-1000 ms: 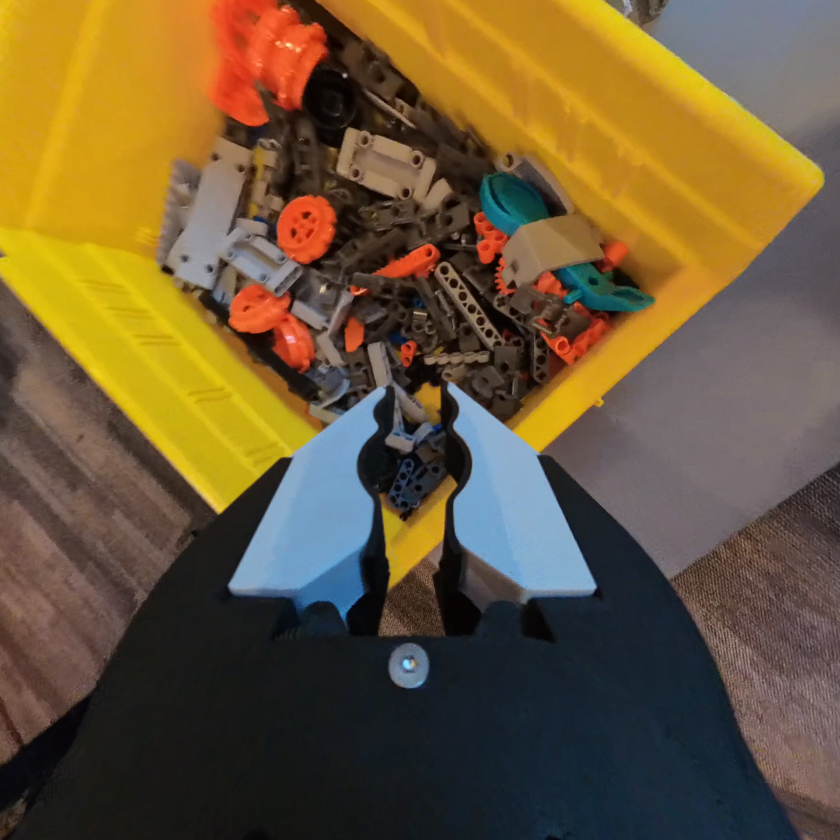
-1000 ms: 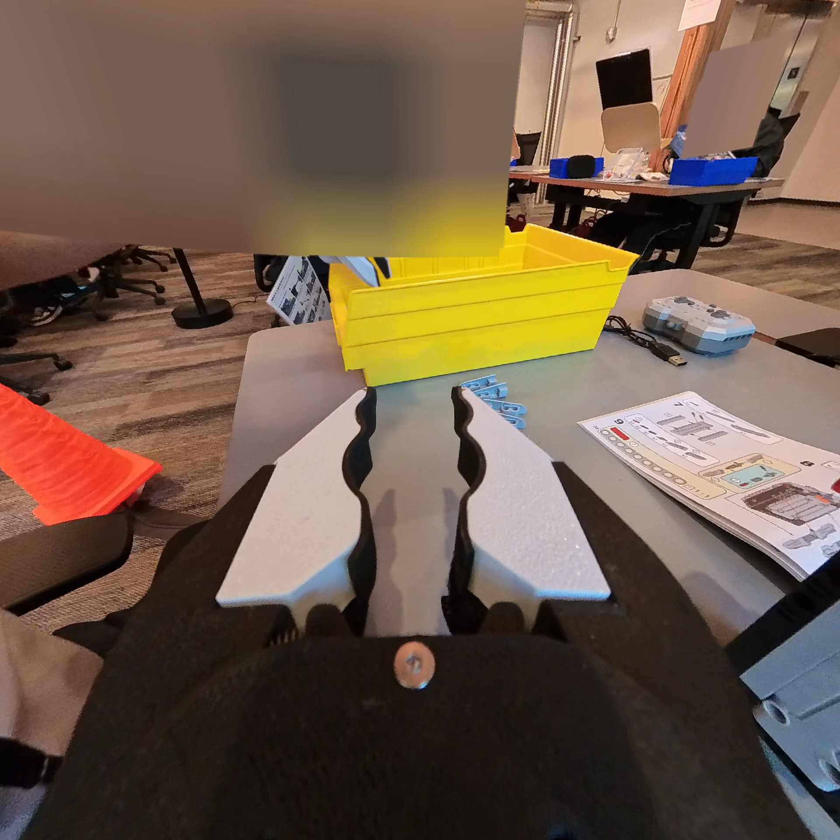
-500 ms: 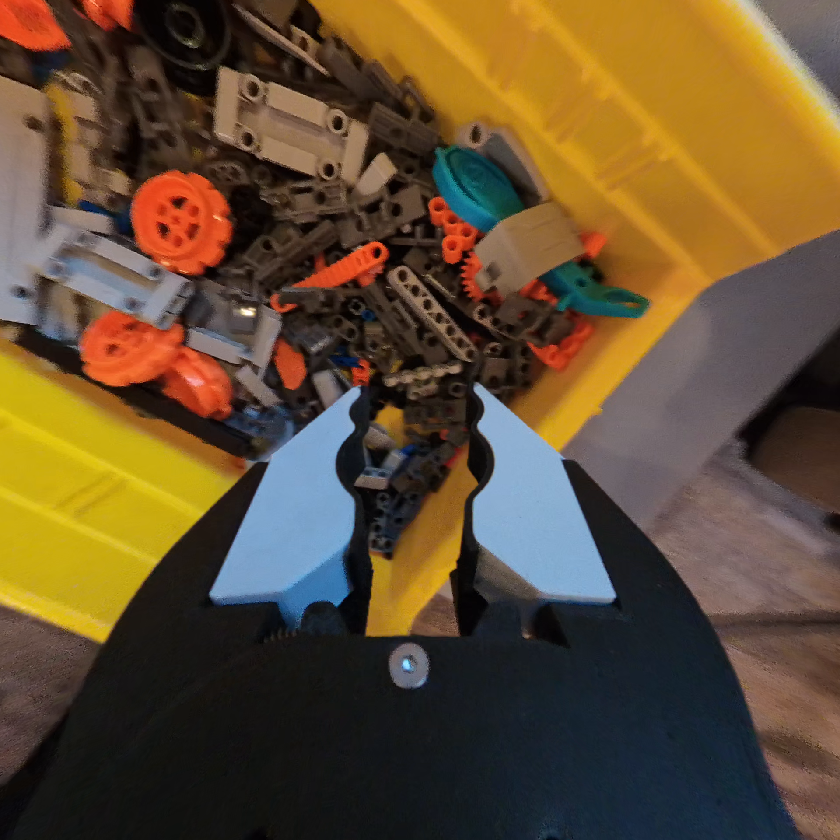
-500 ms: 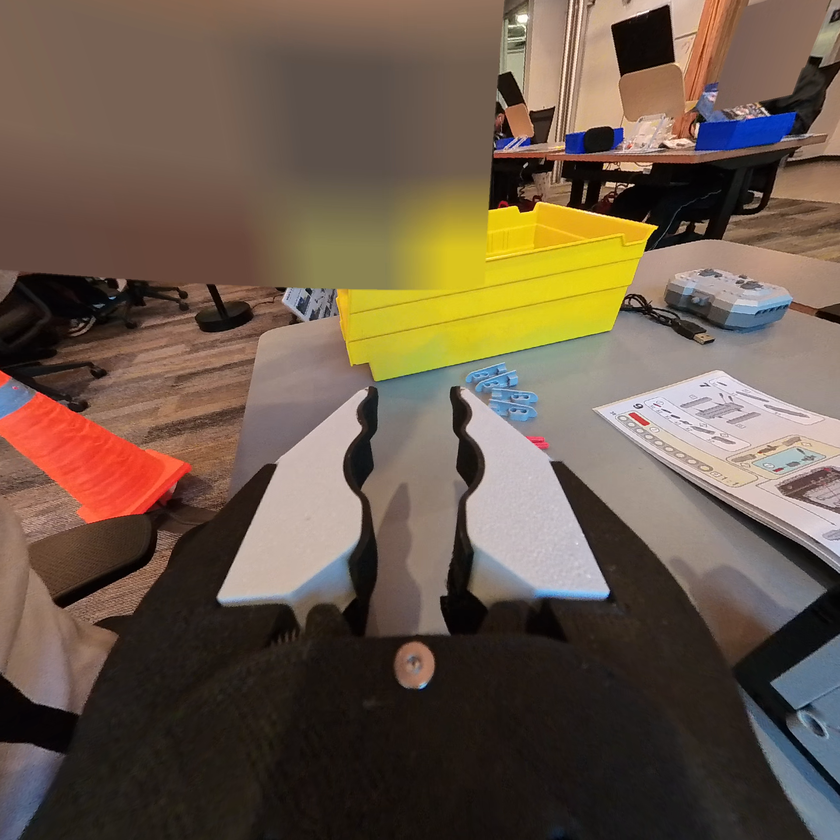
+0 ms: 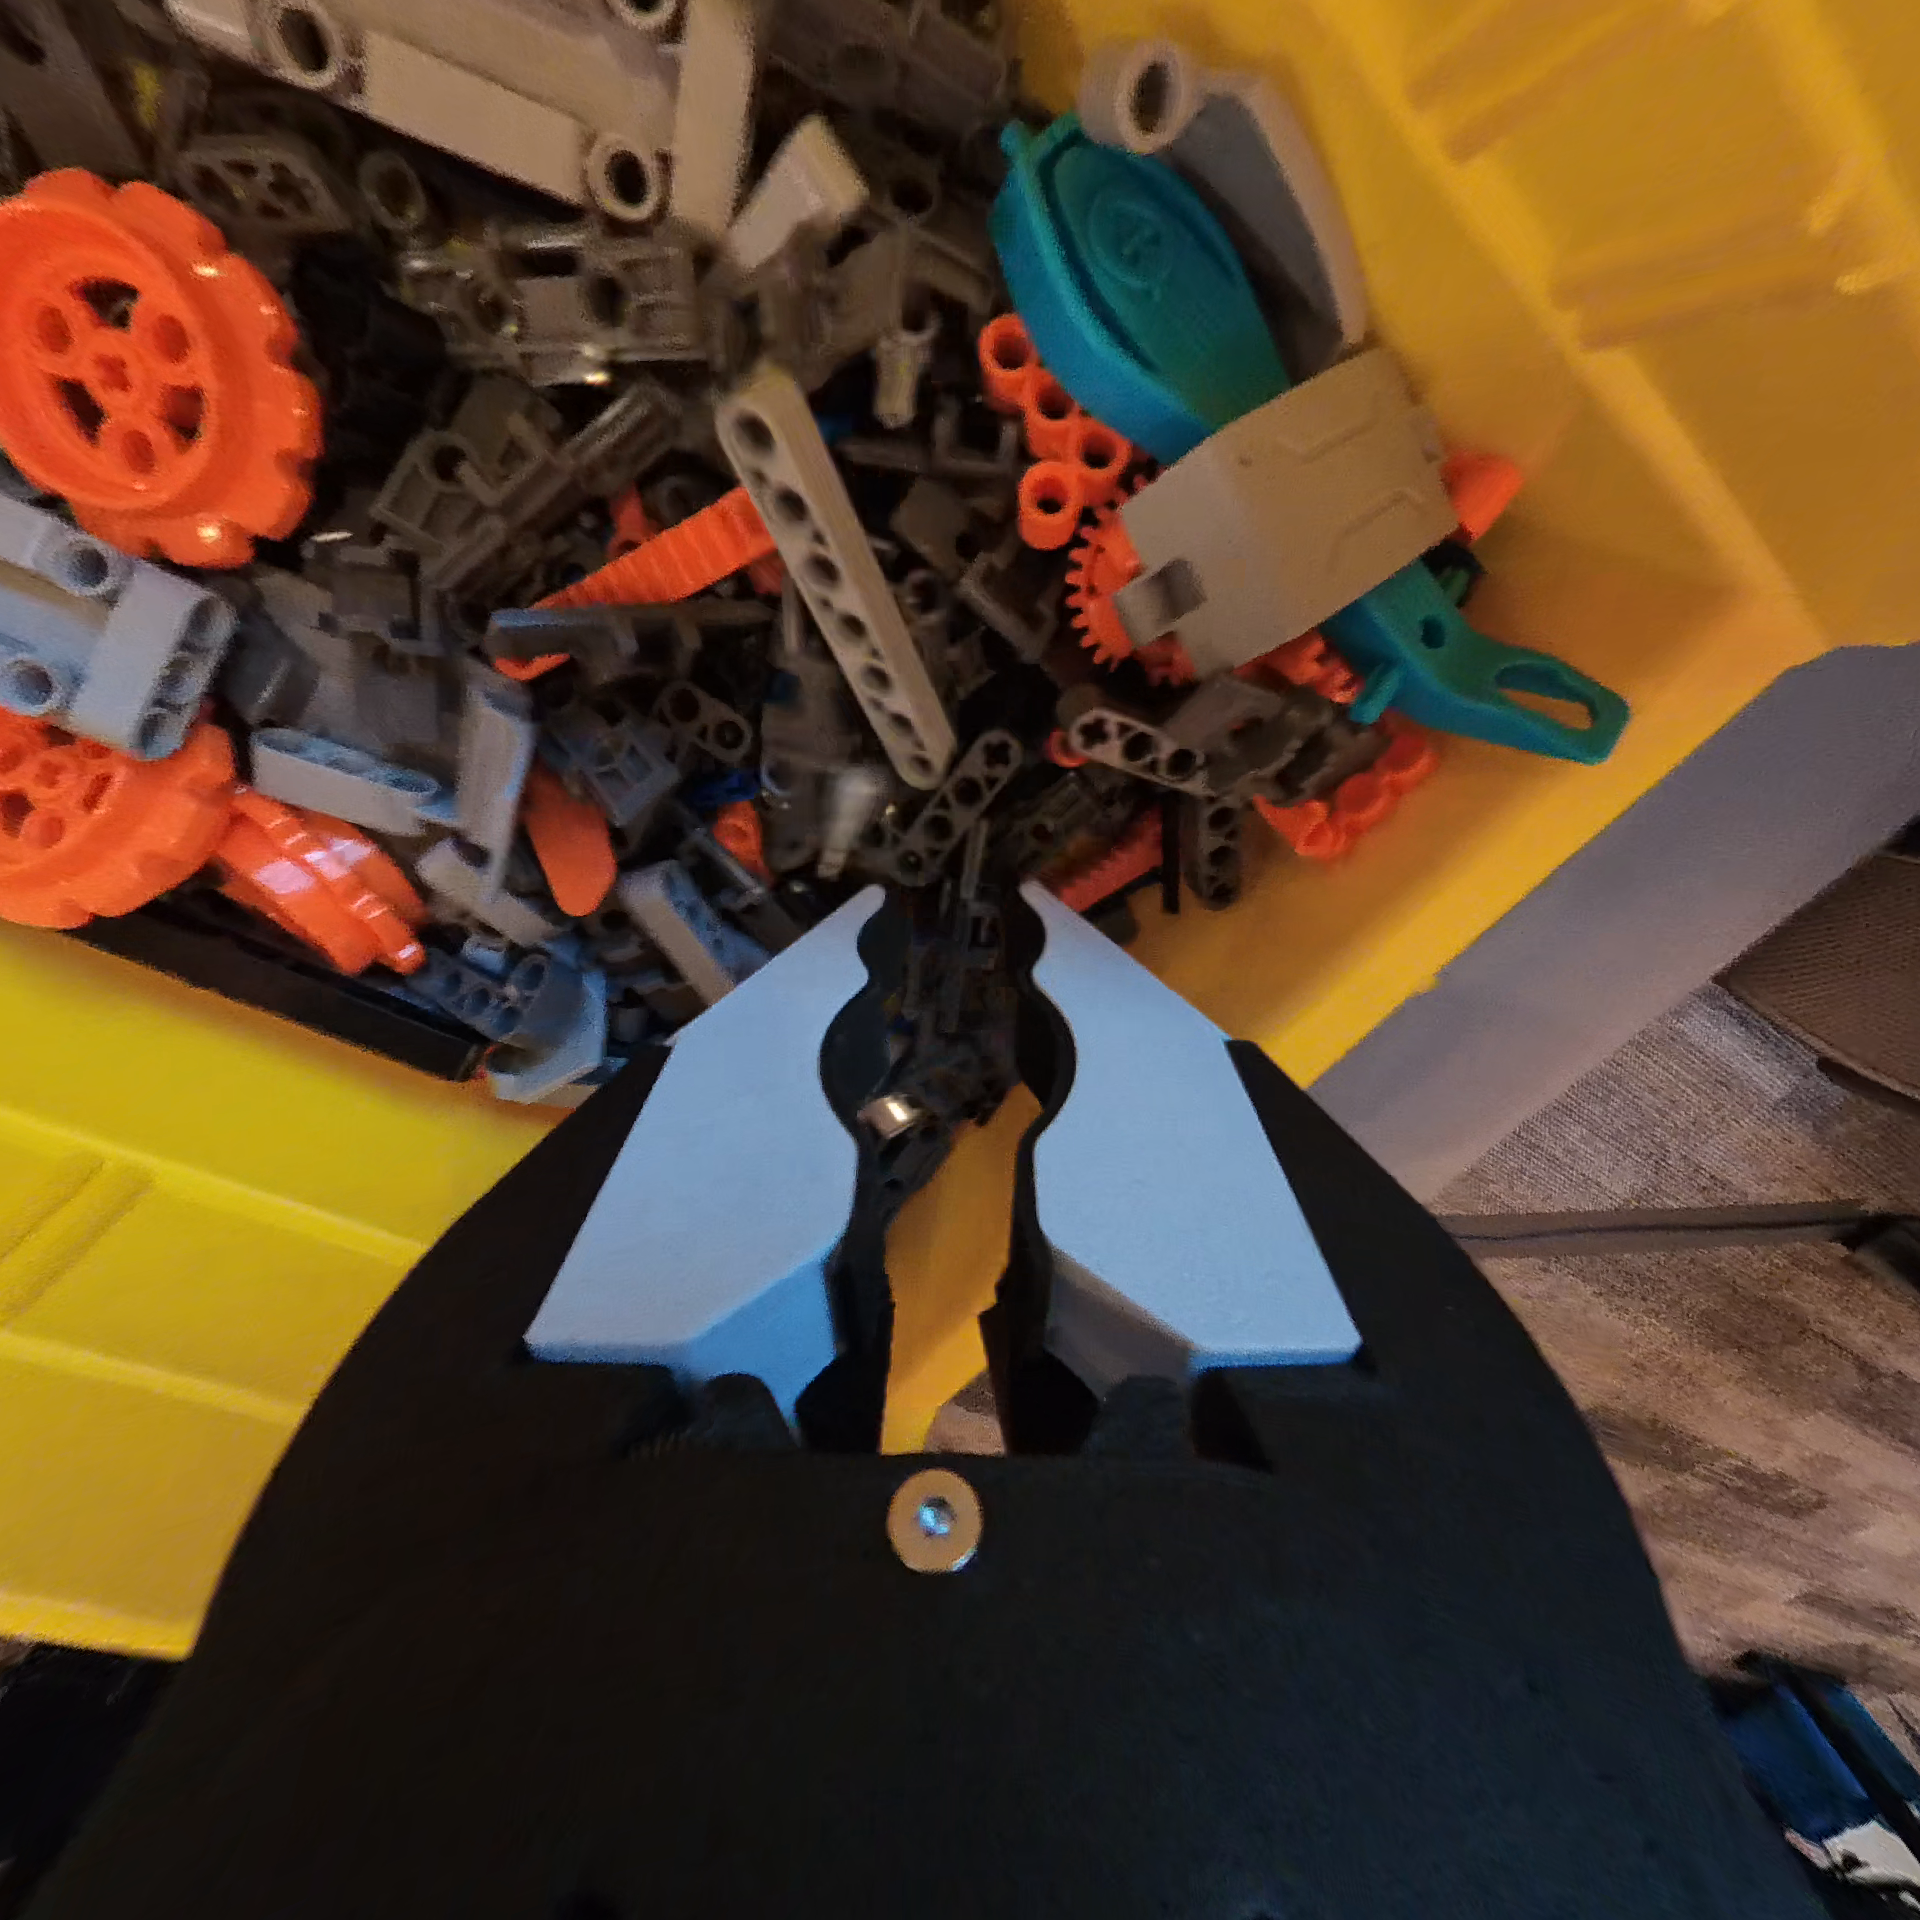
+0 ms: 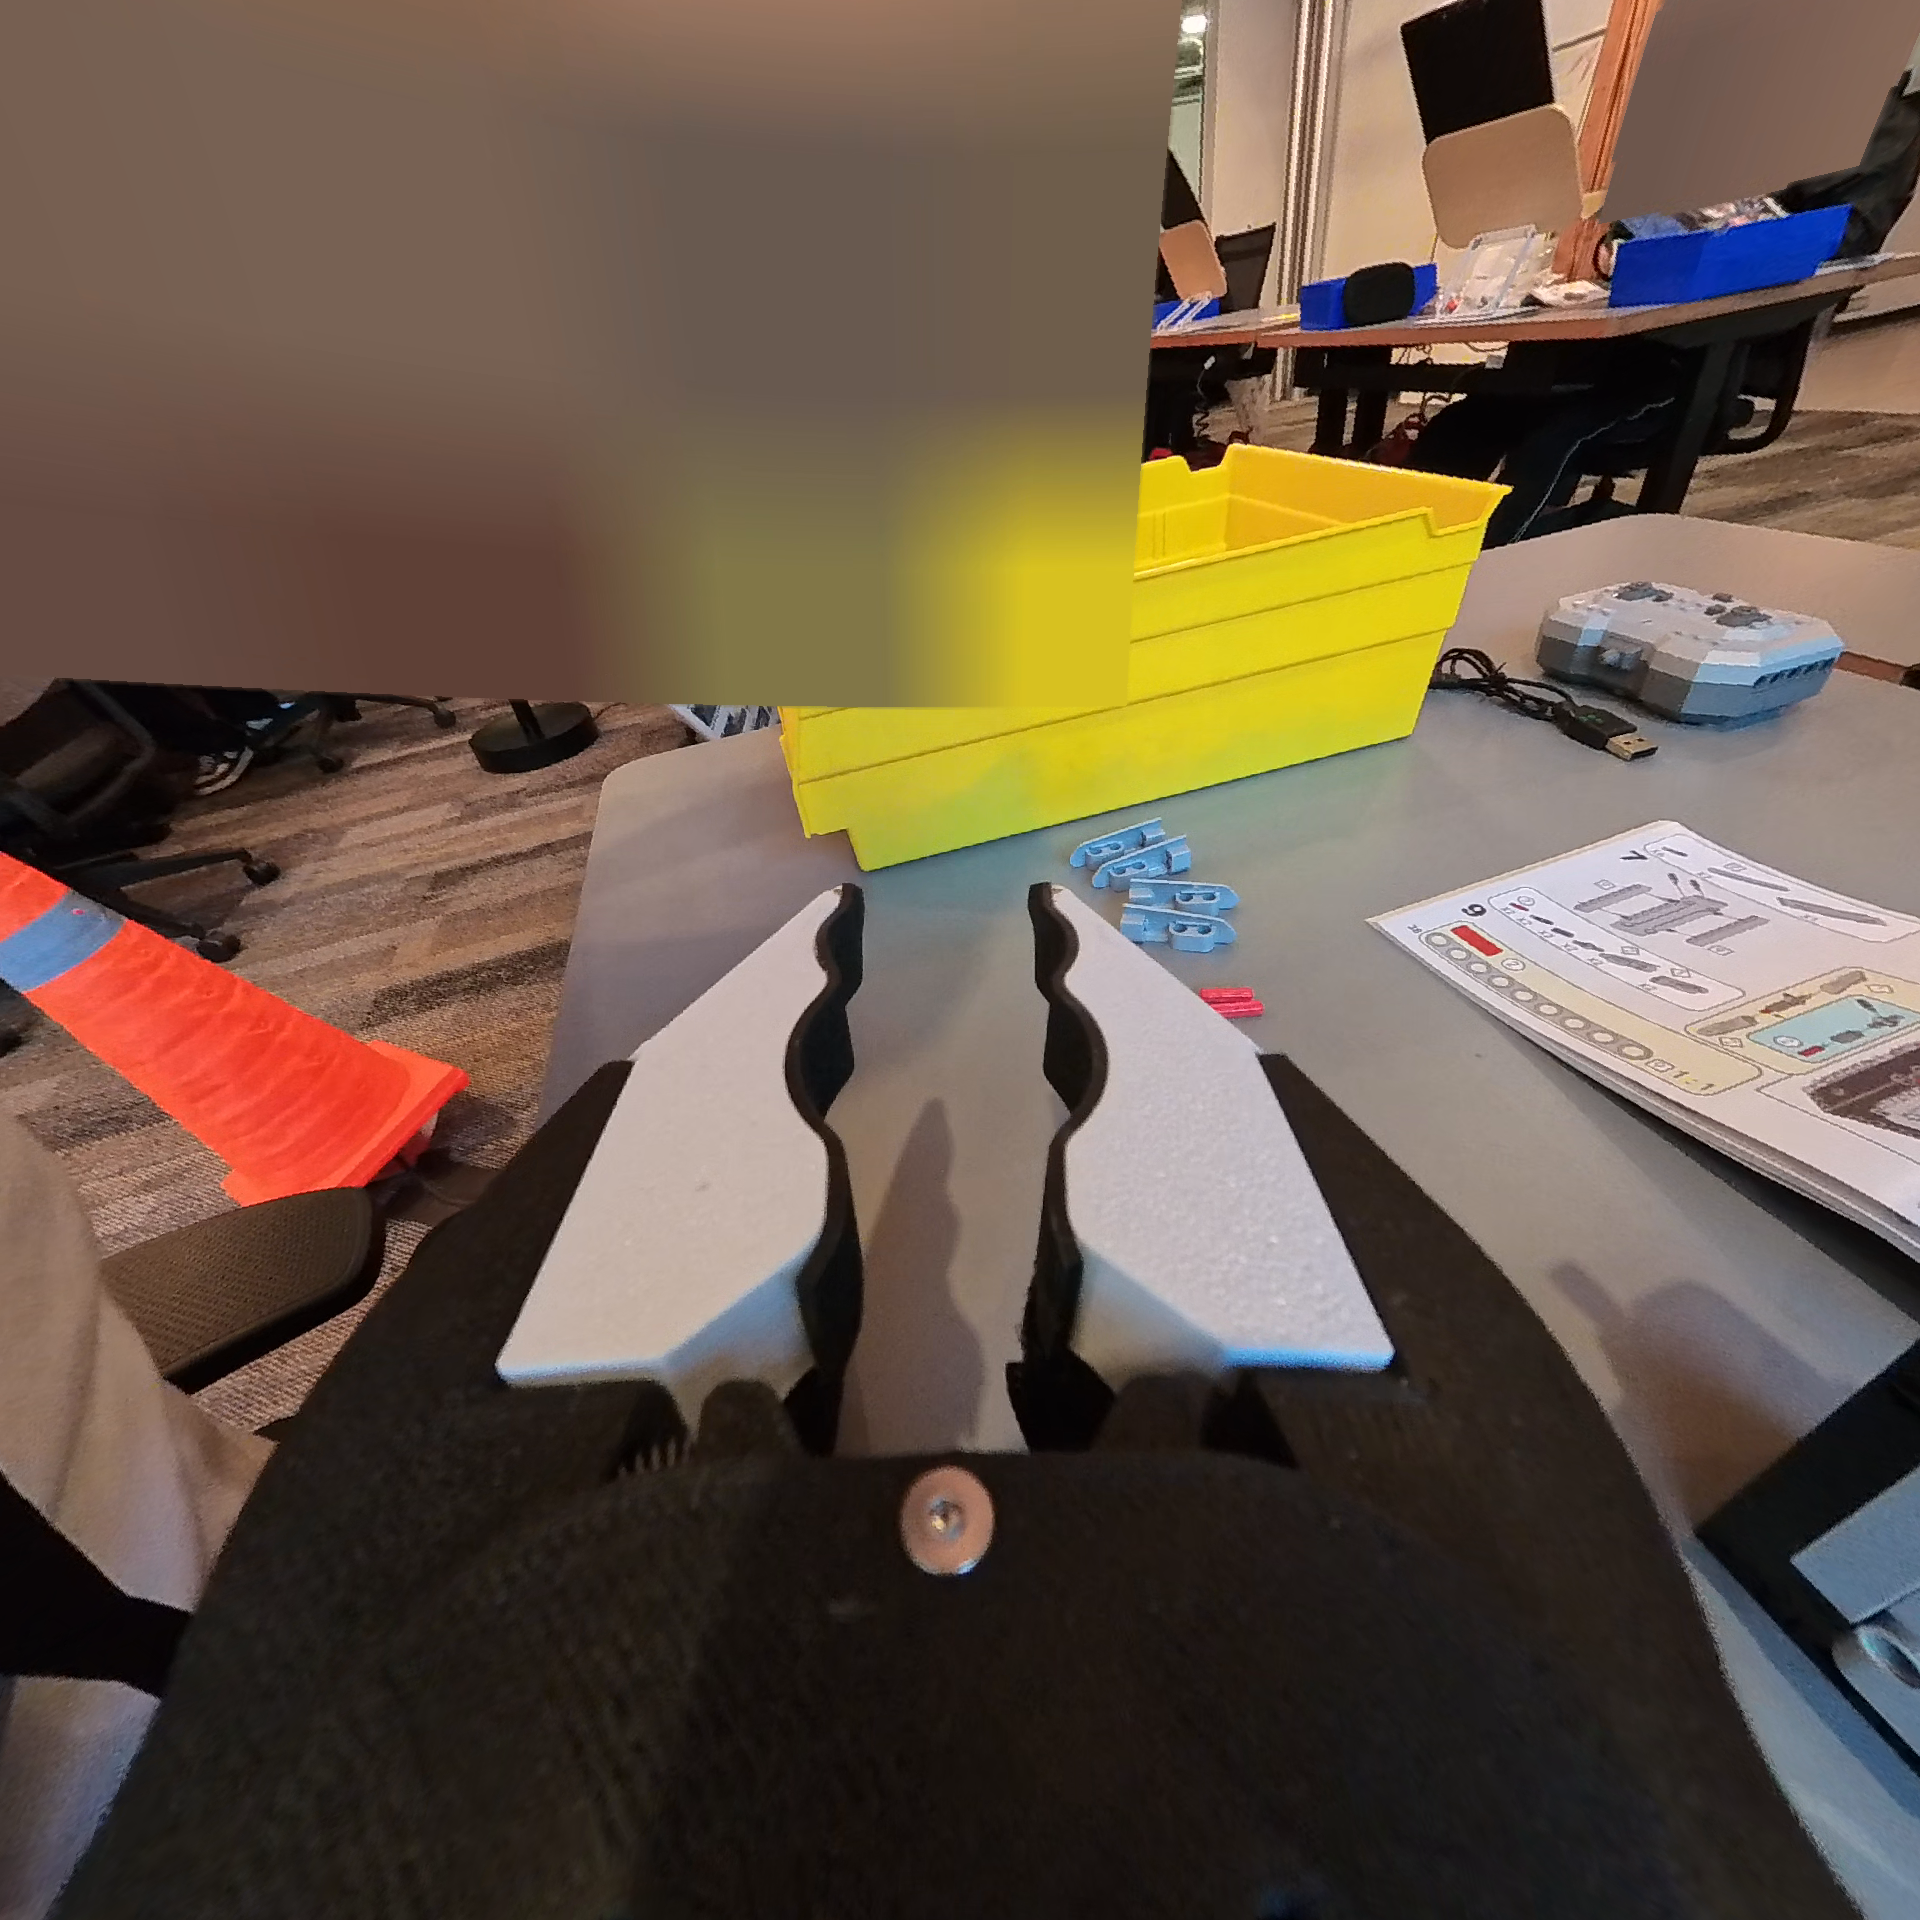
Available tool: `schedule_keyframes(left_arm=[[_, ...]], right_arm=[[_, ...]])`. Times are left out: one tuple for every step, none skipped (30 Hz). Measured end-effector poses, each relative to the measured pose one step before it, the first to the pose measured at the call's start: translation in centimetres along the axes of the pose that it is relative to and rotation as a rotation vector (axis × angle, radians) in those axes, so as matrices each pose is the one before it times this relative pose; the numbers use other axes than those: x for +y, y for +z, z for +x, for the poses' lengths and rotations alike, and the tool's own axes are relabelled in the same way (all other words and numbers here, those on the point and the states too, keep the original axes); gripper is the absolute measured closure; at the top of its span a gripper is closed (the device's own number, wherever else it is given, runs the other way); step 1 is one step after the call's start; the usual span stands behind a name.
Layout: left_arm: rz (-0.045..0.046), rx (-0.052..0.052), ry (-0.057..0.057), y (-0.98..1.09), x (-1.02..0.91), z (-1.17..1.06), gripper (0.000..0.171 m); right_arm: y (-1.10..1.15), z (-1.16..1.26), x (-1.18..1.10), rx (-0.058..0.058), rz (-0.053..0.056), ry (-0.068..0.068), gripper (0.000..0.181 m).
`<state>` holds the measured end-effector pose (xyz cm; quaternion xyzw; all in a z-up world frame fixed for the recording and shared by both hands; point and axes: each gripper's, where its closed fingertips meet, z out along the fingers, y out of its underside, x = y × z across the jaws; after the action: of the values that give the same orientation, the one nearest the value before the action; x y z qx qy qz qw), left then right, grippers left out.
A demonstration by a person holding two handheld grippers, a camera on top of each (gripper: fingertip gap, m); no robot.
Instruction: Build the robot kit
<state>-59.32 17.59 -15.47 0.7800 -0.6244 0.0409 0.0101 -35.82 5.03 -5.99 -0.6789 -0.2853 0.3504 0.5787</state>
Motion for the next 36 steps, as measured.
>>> schedule_keyframes(left_arm=[[0.00045, -0.0214, -0.0046, -0.038, 0.094, -0.596, 0.157], [0.00218, -0.0098, -0.0117, -0.031, 0.083, -0.448, 0.158], [0.00291, 0.0082, -0.0191, -0.035, 0.051, -0.205, 0.158], [0.00291, 0.0063, -0.0201, -0.037, 0.016, -0.209, 0.158], [0.00257, -0.0020, -0.0171, -0.037, 0.010, -0.283, 0.158], [0.00523, -0.0104, -0.0112, -0.053, -0.040, -0.356, 0.158], [0.01399, -0.0237, -0.0095, -0.119, -0.204, -0.519, 0.158], [0.02043, -0.0217, -0.0120, -0.149, -0.308, -0.487, 0.158], [0.02809, -0.0245, -0.0162, -0.201, -0.440, -0.523, 0.158], [0.04292, -0.0247, -0.0213, -0.257, -0.647, -0.551, 0.158], [0.03817, -0.0064, -0.0221, -0.250, -0.573, -0.288, 0.158], [0.02074, 0.0029, -0.0172, -0.193, -0.281, -0.167, 0.158], [0.00893, 0.0019, -0.0115, -0.143, -0.083, -0.156, 0.158], [0.00425, -0.0011, -0.0083, -0.148, 0.028, -0.149, 0.157], [-0.00294, 0.0078, -0.0045, -0.139, 0.159, 0.063, 0.156], [-0.00587, 0.0046, -0.0035, -0.182, 0.207, 0.060, 0.153], [-0.00199, -0.0025, -0.0004, -0.259, 0.160, 0.001, 0.149], [-0.00217, 0.0044, 0.0026, -0.341, 0.199, 0.139, 0.147], [-0.01246, 0.0199, -0.0009, -0.342, 0.377, 0.396, 0.145], [-0.02489, 0.0321, -0.0093, -0.301, 0.551, 0.574, 0.144], [-0.03158, 0.0481, -0.0164, -0.195, 0.658, 0.815, 0.143], [-0.03152, 0.0430, -0.0241, -0.029, 0.591, 0.721, 0.143], [-0.01583, 0.0302, -0.0266, 0.107, 0.301, 0.501, 0.142], [-0.00986, 0.0393, -0.0248, 0.224, 0.147, 0.630, 0.142], [-0.00812, 0.0298, -0.0238, 0.318, 0.057, 0.444, 0.141], [-0.01290, 0.0091, -0.0228, 0.352, 0.093, 0.106, 0.136], [-0.01976, -0.0021, -0.0179, 0.357, 0.165, 0.008, 0.130], [-0.01830, -0.0070, -0.0094, 0.346, 0.101, 0.007, 0.125], [-0.01509, -0.0200, 0.0021, 0.301, 0.033, -0.128, 0.125], [-0.01817, -0.0345, 0.0120, 0.313, 0.075, -0.275, 0.124], [-0.02804, -0.0306, 0.0175, 0.350, 0.211, -0.149, 0.124], [-0.03020, -0.0209, 0.0175, 0.382, 0.243, -0.003, 0.125], [-0.03757, -0.0296, 0.0149, 0.404, 0.344, -0.151, 0.128], [-0.04019, -0.0314, 0.0201, 0.364, 0.432, -0.209, 0.135], [-0.01790, -0.0108, 0.0220, 0.123, 0.123, 0.032, 0.143], [0.00203, -0.0116, 0.0023, -0.150, -0.105, -0.150, 0.156]], right_arm=[[0.009, 0.008, 0.014, -0.0015, -0.0001, 0.0024, 0.149], [0.019, 0.014, 0.014, -0.0003, -0.0008, 0.0020, 0.149], [0.014, 0.011, 0.034, -0.0007, -0.0015, 0.0019, 0.149], [0.014, 0.013, 0.026, -0.0002, -0.0008, 0.0015, 0.149], [0.008, 0.023, 0.021, 0.0001, -0.0005, 0.0017, 0.149], [0.011, 0.031, 0.017, -0.0005, -0.0005, 0.0024, 0.149], [0.002, 0.029, 0.019, -0.0005, -0.0006, 0.0034, 0.149], [0.021, 0.035, 0.017, -0.0004, -0.0008, 0.0042, 0.149], [0.011, 0.054, 0.015, 0.0001, 0.0000, 0.0044, 0.149], [0.006, 0.049, 0.009, -0.0004, 0.0004, 0.0050, 0.149], [0.005, 0.040, -0.002, -0.0008, 0.0004, 0.0052, 0.149], [0.018, 0.035, 0.016, -0.0009, -0.0001, 0.0045, 0.149], [0.008, 0.036, 0.027, -0.0006, -0.0008, 0.0038, 0.149], [0.018, 0.032, 0.012, -0.0005, -0.0004, 0.0034, 0.149], [0.012, 0.025, 0.013, -0.0007, -0.0004, 0.0029, 0.149], [0.006, 0.017, 0.015, -0.0008, -0.0003, 0.0028, 0.149], [0.014, 0.022, 0.008, -0.0009, 0.0000, 0.0028, 0.149], [0.009, 0.013, -0.003, -0.0009, 0.0002, 0.0026, 0.149], [0.006, 0.009, 0.016, -0.0013, -0.0004, 0.0028, 0.149], [0.019, -0.007, 0.023, -0.0017, -0.0009, 0.0026, 0.149], [0.013, -0.006, 0.014, -0.0014, -0.0008, 0.0017, 0.149], [0.018, -0.014, 0.012, -0.0014, -0.0004, 0.0009, 0.149], [0.024, -0.017, 0.013, -0.0016, -0.0013, 0.0009, 0.149], [0.016, 0.000, 0.042, -0.0004, -0.0019, 0.0004, 0.149], [0.023, 0.010, 0.027, -0.0001, -0.0017, 0.0004, 0.149], [-0.004, 0.009, 0.001, 0.0002, -0.0002, 0.0009, 0.149], [-0.011, 0.018, -0.007, 0.0002, 0.0009, 0.0017, 0.149], [-0.016, 0.041, -0.013, 0.0005, 0.0009, 0.0028, 0.149], [-0.014, 0.032, -0.017, 0.0000, 0.0012, 0.0031, 0.149], [-0.006, 0.025, -0.016, -0.0002, 0.0012, 0.0030, 0.149], [-0.009, 0.019, 0.009, -0.0002, 0.0003, 0.0022, 0.149], [-0.001, 0.015, 0.018, -0.0007, -0.0005, 0.0022, 0.149], [0.005, 0.000, 0.012, -0.0013, -0.0007, 0.0019, 0.149], [0.004, -0.003, 0.004, -0.0011, 0.0000, 0.0016, 0.149], [-0.012, 0.013, -0.006, -0.0002, 0.0008, 0.0016, 0.149], [-0.009, -0.009, -0.016, -0.0006, 0.0011, 0.0016, 0.149]])
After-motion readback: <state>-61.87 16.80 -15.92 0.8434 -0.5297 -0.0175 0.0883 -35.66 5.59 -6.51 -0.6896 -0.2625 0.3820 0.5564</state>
